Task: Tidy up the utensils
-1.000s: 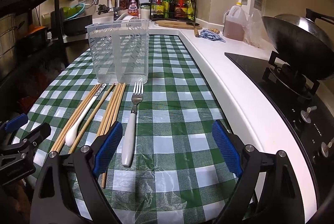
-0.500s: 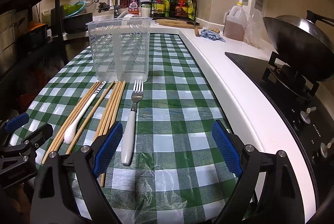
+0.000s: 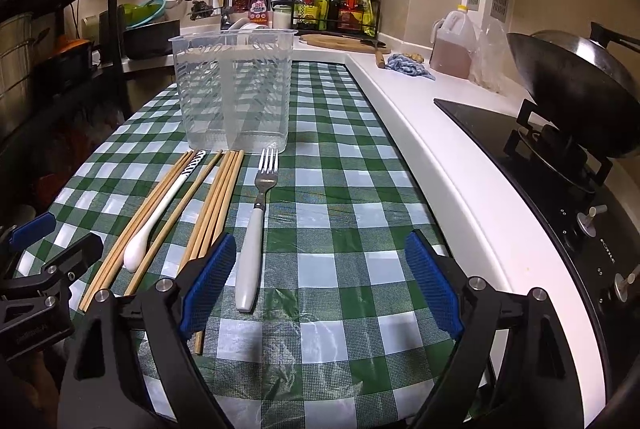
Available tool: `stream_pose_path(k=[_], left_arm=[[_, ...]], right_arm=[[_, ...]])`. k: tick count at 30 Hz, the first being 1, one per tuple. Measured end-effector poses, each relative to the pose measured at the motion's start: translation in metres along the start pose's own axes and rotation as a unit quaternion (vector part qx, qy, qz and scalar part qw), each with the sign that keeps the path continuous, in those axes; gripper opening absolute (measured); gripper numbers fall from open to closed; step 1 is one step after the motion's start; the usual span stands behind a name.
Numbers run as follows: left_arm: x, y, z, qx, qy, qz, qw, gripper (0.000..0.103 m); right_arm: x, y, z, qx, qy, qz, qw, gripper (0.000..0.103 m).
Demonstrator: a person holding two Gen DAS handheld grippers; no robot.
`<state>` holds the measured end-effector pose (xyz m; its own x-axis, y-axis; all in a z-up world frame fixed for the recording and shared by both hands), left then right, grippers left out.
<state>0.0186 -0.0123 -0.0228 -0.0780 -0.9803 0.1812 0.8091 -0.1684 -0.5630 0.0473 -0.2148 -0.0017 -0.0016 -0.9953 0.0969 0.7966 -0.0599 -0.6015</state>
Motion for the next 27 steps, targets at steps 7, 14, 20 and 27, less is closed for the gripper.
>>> stream_pose_path(k=[7, 14, 20, 27], left_arm=[[-0.003, -0.002, -0.001, 0.0, -0.001, 0.002, 1.0, 0.086], [-0.006, -0.002, -0.002, -0.003, 0.0, 0.006, 1.0, 0.084], [-0.006, -0.001, -0.003, -0.007, -0.002, 0.006, 1.0, 0.079], [-0.021, 0.013, -0.017, -0.053, -0.046, -0.002, 0.9975, 0.043]], right_arm=[[0.001, -0.001, 0.0, 0.004, 0.005, -0.006, 1.0, 0.084], [0.0, 0.001, -0.001, -0.004, 0.007, 0.006, 1.0, 0.082], [-0.007, 0.008, -0.003, -0.023, 0.003, 0.029, 0.999, 0.074], [-0.014, 0.031, -0.01, -0.067, 0.02, 0.073, 0.995, 0.054]])
Point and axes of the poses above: each gripper's, at about its wrist camera, not at the fingertips, and y roughly the way its jaws point, x to its right, z to its top, the point moved 3 cm from there along y, roughly the way its jaws point, and after that the axes turned 7 degrees about -z, right-handed, at the moved point
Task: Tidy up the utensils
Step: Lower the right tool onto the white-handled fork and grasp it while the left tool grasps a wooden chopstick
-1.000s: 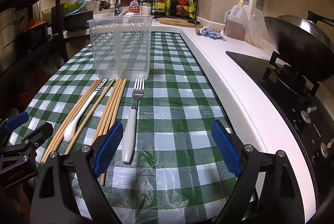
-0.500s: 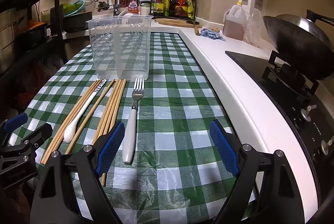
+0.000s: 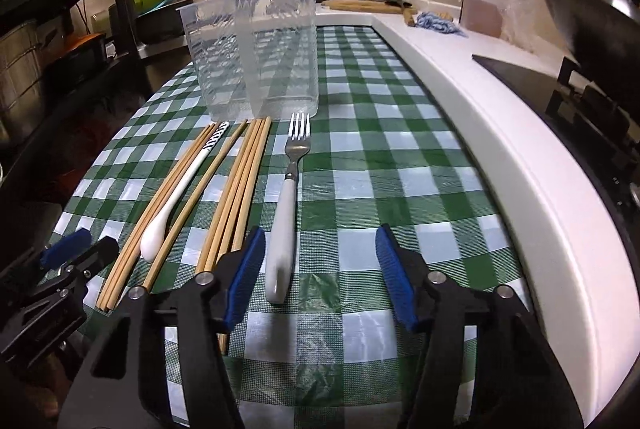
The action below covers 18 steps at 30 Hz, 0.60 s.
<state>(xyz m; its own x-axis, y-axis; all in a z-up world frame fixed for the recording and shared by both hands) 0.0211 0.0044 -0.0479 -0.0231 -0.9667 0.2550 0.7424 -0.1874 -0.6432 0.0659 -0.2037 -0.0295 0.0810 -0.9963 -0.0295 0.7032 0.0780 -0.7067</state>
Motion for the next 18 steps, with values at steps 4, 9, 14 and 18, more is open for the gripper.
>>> stream_pose_path(k=[4, 9, 14, 18], left_arm=[[-0.007, 0.005, -0.006, -0.019, -0.02, -0.007, 0.9996, 0.023], [-0.004, 0.008, -0.009, -0.028, -0.005, -0.005, 0.9996, 0.014], [0.002, 0.007, -0.013, -0.033, 0.011, 0.0, 0.9994, 0.013], [0.004, 0.007, -0.012, -0.034, 0.026, 0.008, 0.999, 0.009]], right_arm=[[-0.009, 0.005, -0.002, -0.006, -0.013, 0.019, 1.0, 0.052], [-0.015, 0.016, -0.006, -0.025, -0.023, 0.018, 0.999, 0.043], [-0.014, 0.025, -0.009, -0.038, -0.023, 0.015, 0.999, 0.039], [-0.011, 0.029, -0.01, -0.056, -0.014, 0.029, 0.998, 0.018]])
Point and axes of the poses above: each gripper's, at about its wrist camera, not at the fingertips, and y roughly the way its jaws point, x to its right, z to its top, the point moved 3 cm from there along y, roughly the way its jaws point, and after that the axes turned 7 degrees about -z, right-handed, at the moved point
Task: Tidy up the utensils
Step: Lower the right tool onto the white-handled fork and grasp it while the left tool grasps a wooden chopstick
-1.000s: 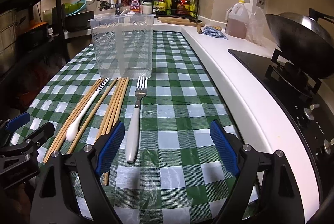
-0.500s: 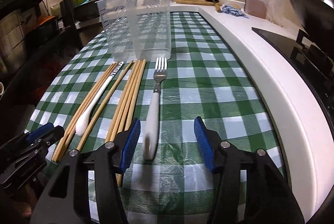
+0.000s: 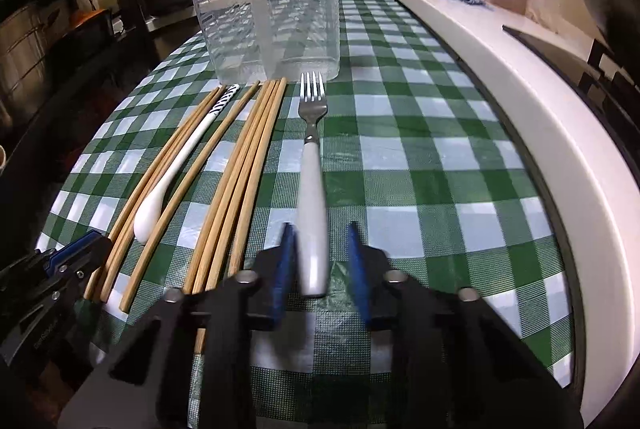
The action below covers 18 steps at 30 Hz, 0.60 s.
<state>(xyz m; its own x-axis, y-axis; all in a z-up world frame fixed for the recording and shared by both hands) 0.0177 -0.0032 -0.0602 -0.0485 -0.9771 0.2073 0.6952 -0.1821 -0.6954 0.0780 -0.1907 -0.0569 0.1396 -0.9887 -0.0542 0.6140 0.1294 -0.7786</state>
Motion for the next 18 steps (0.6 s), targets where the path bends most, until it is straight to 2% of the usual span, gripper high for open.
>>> stream_pose_path(k=[1, 6, 10, 18], left_arm=[[0.0008, -0.0001, -0.0002, -0.001, 0.005, 0.003, 1.0, 0.006], [-0.0076, -0.0037, -0.0007, 0.004, -0.008, 0.003, 1.0, 0.006], [-0.0063, -0.0037, -0.0023, 0.007, 0.001, 0.004, 1.0, 0.006], [-0.0022, -0.003, -0.0037, 0.014, 0.017, 0.019, 0.9996, 0.006]], right_arm=[[0.0006, -0.0011, -0.0006, -0.002, 0.003, 0.004, 1.0, 0.018], [0.0044, -0.0066, -0.0079, -0.012, 0.016, -0.001, 1.0, 0.018], [0.002, -0.0071, -0.009, -0.01, 0.011, -0.008, 1.0, 0.023], [0.0025, -0.0052, -0.0074, -0.004, 0.0, -0.019, 1.0, 0.026]])
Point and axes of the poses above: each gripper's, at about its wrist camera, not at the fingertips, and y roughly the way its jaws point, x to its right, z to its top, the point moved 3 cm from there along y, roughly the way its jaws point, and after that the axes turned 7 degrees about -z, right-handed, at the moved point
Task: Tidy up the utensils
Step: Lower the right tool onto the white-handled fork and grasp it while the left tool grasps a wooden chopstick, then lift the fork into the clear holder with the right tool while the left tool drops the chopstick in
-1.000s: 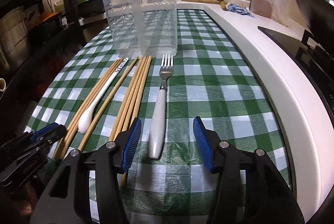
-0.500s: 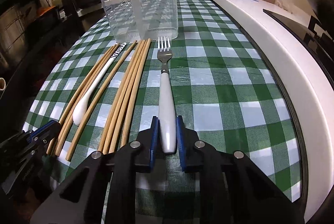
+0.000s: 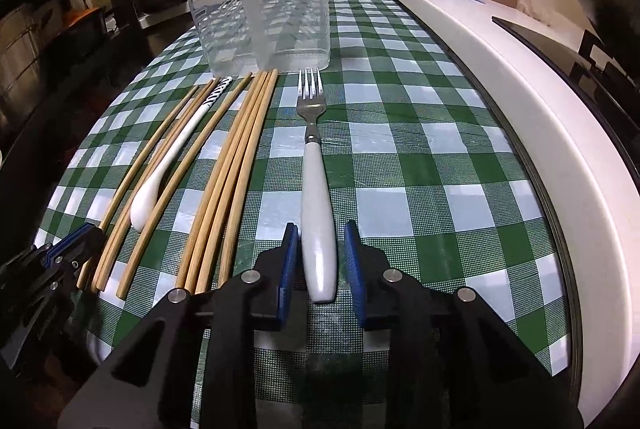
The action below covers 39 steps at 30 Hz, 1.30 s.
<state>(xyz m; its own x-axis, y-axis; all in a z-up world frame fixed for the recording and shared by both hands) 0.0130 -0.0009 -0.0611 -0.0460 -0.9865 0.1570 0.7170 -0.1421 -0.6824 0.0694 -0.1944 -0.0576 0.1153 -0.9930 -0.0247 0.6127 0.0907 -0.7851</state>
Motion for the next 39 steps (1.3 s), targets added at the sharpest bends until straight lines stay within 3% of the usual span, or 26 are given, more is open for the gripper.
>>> stream_pose_path(k=[8, 11, 14, 28, 39], left_arm=[[0.002, 0.0, 0.0, 0.003, 0.006, 0.004, 1.0, 0.006], [0.003, 0.0, 0.0, 0.001, 0.01, 0.006, 0.9999, 0.006], [0.001, 0.0, 0.001, 0.0, 0.004, 0.001, 1.0, 0.006], [0.014, -0.05, 0.024, 0.076, 0.044, 0.004, 0.9961, 0.006], [0.02, -0.08, 0.054, 0.129, 0.045, -0.003, 0.9907, 0.006]], right_arm=[[-0.001, 0.001, 0.001, 0.004, -0.005, -0.005, 1.0, 0.027], [-0.001, 0.001, 0.001, 0.005, -0.006, -0.005, 1.0, 0.018], [0.003, -0.003, 0.002, 0.006, 0.012, 0.011, 1.0, 0.018], [0.016, -0.056, 0.024, 0.097, 0.016, 0.006, 0.995, 0.018], [0.027, -0.091, 0.038, 0.168, 0.025, 0.011, 0.985, 0.018]])
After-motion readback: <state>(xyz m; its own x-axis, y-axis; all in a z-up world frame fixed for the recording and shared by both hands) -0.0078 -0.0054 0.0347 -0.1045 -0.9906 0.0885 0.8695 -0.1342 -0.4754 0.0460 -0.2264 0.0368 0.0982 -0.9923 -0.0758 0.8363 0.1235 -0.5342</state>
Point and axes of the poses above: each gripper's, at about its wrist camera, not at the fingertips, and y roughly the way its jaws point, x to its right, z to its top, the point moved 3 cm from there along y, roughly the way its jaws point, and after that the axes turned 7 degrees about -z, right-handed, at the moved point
